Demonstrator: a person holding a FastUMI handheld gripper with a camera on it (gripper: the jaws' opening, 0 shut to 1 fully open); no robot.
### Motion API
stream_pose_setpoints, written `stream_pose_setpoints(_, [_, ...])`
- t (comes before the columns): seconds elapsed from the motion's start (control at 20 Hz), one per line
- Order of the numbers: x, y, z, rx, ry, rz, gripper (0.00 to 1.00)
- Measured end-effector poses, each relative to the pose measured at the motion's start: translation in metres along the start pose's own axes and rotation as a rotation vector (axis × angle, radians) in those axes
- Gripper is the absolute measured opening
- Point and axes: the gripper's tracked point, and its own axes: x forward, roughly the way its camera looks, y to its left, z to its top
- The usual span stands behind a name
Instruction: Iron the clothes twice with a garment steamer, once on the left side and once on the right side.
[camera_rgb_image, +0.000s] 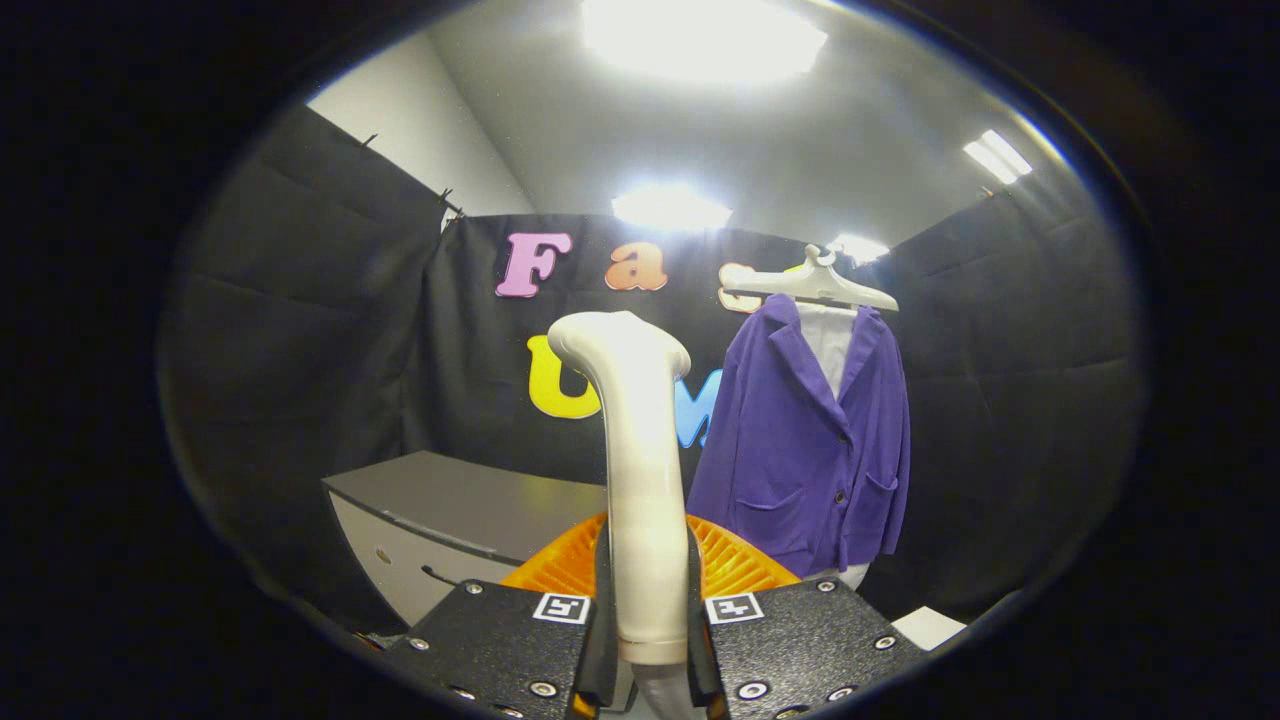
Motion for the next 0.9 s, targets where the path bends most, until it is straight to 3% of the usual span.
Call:
stream_pose_setpoints(0.5, [0.070,-0.079,0.061,0.032,-0.101,-0.190,0.28])
stream_pose_setpoints(0.9, [0.147,-0.140,0.072,0.023,-0.141,-0.300,0.27])
